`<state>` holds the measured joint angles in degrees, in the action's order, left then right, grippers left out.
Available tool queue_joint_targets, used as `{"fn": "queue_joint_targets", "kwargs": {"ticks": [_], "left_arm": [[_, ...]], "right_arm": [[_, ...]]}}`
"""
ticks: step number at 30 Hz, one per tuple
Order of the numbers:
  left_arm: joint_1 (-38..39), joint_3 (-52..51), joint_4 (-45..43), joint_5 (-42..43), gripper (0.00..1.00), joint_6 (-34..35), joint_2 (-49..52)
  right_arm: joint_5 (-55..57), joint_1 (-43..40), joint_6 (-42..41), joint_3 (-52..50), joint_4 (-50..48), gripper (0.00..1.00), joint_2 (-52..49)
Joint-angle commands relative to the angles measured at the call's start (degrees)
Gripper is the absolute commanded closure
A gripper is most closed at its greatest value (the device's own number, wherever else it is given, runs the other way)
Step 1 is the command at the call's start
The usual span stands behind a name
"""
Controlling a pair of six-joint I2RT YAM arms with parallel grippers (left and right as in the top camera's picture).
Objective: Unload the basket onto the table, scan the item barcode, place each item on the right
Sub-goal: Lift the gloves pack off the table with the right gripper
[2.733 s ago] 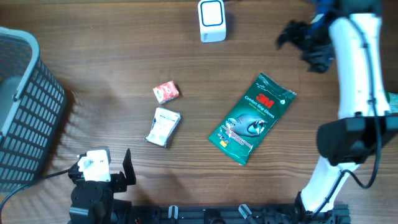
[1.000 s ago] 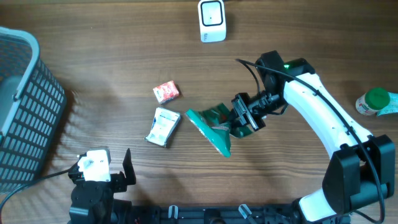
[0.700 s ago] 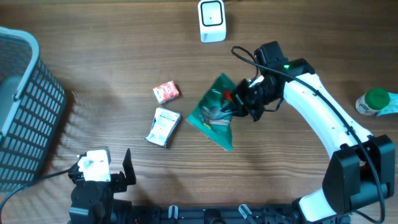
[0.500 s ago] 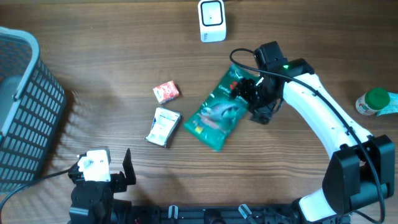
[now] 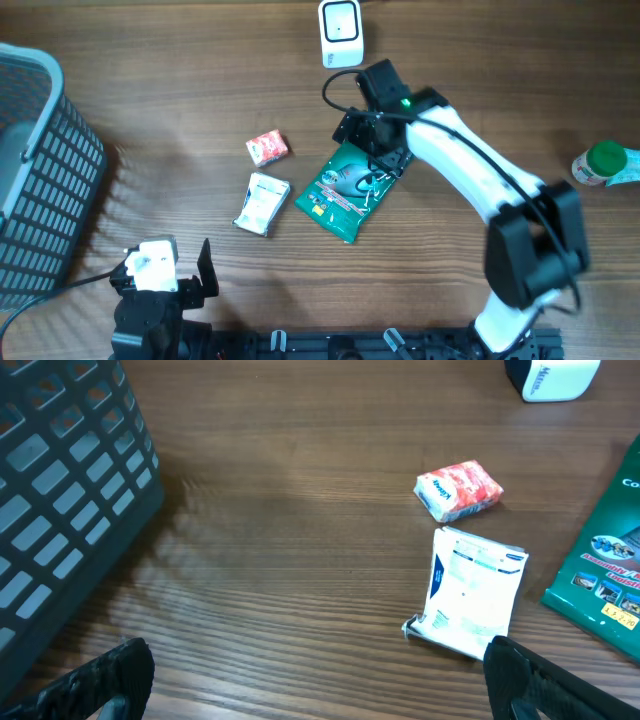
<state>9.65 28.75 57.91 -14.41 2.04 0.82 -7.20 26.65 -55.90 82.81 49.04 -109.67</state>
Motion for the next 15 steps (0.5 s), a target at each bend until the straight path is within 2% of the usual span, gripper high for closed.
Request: {"fn": "queue_joint_targets", "kwargs": {"ticks": [1, 3, 9, 15], "left_arm": [[0.26, -0.04, -0.07, 0.48, 0.0, 0.31, -0.33], [0.26, -0.04, -0.07, 0.48, 0.0, 0.31, -0.33], [0.26, -0.04, -0.07, 0.48, 0.0, 0.31, -0.33], [0.26, -0.04, -0.07, 0.48, 0.0, 0.31, -0.33]], "right_arm": [[2.14, 0.46, 0.37, 12.07, 6.97, 0.01, -9.68], [4.55, 0.55, 0.17, 17.75, 13.0, 0.0, -13.94], [3.74, 1.11, -1.79, 18.8, 11.85, 0.0, -16.2], [3.28, 1.79, -2.99, 18.84, 10.6, 0.01, -24.79]]}}
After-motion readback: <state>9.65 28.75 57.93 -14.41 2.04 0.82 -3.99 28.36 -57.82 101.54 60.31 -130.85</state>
